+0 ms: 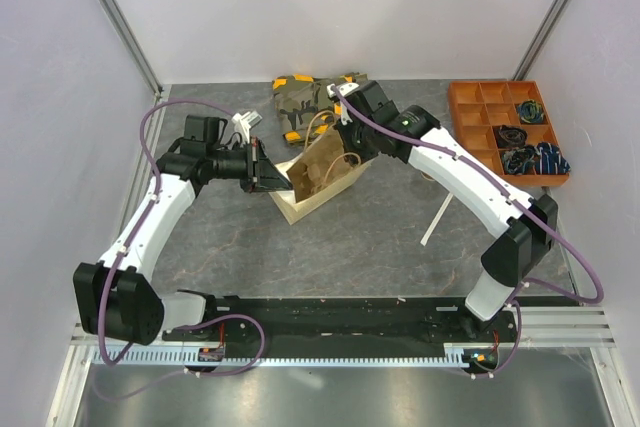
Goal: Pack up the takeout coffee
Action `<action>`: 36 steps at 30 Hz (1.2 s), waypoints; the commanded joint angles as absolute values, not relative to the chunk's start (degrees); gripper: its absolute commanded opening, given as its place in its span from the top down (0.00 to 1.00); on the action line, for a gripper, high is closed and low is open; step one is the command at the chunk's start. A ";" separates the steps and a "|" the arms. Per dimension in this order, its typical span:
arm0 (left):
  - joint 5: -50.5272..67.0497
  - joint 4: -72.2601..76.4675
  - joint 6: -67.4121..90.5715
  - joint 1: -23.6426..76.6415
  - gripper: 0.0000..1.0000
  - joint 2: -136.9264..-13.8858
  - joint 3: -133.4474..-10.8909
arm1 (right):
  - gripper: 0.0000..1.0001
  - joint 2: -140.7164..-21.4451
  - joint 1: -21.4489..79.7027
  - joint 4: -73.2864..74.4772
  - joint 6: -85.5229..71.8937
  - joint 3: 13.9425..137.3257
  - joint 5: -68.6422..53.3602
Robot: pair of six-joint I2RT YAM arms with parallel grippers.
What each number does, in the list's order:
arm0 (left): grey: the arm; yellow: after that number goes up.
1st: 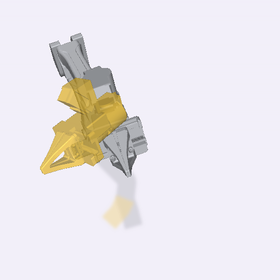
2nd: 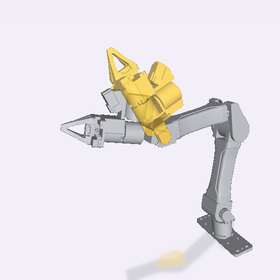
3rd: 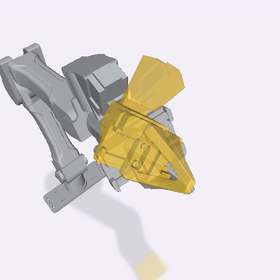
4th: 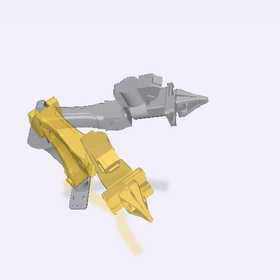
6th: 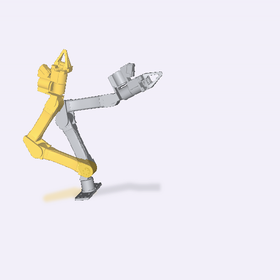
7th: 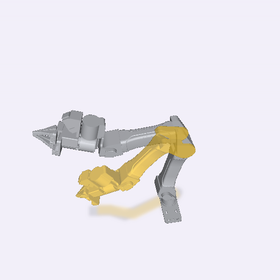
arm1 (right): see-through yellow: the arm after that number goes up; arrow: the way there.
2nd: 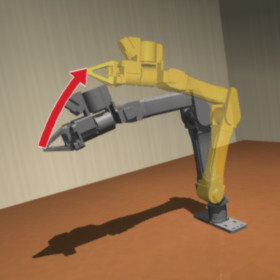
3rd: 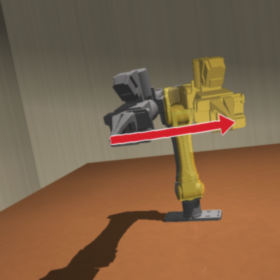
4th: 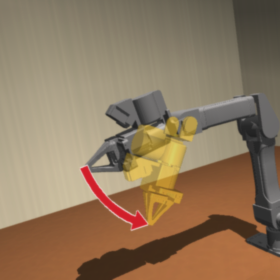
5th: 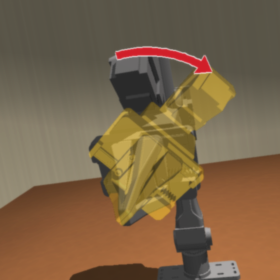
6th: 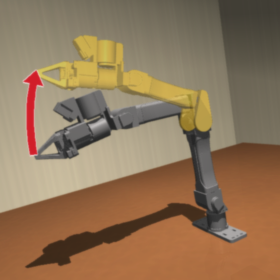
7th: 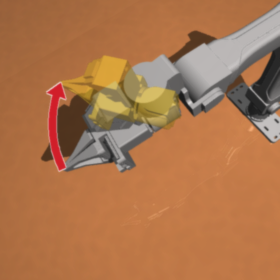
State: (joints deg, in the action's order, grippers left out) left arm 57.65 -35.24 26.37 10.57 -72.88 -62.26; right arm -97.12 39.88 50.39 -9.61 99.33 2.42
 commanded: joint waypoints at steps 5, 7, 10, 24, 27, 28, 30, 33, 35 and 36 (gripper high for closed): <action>62.23 -38.49 25.58 10.46 0.98 -75.76 -65.65 | 1.00 -97.21 40.34 44.04 -10.19 98.97 5.01; 62.23 -39.11 25.49 10.37 0.98 -76.46 -66.00 | 1.00 -96.60 40.43 40.88 -9.93 96.51 4.75; 61.35 -39.72 25.84 8.88 0.98 -76.82 -66.36 | 1.00 -95.45 40.43 37.71 -8.79 93.43 3.69; 54.14 -40.69 27.53 2.90 0.61 -76.20 -69.69 | 1.00 -99.75 40.43 40.96 -8.96 96.94 6.24; 52.48 -38.77 23.67 2.99 0.47 -74.62 -73.20 | 1.00 -100.63 40.43 41.31 -9.14 98.08 6.15; 50.99 -38.85 22.51 2.99 0.43 -74.53 -75.30 | 1.00 -100.98 40.43 41.31 -9.23 98.52 5.98; 50.36 -39.19 18.92 2.90 0.34 -74.71 -77.94 | 1.00 -101.25 40.34 41.57 -9.32 99.31 5.36; 49.66 -39.20 15.31 2.99 0.24 -75.06 -80.67 | 1.00 -101.95 40.43 42.62 -9.40 100.81 5.45; 47.82 -39.20 13.72 2.99 0.19 -75.32 -81.82 | 1.00 -102.30 40.43 42.98 -9.40 101.34 5.54; 47.38 -39.20 11.62 2.99 0.18 -75.67 -82.70 | 1.00 -102.30 40.43 43.15 -9.40 101.34 5.89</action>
State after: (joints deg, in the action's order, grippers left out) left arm 50.35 -40.23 20.18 3.07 -76.27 -78.70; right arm -101.80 40.38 42.72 -8.97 98.21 5.41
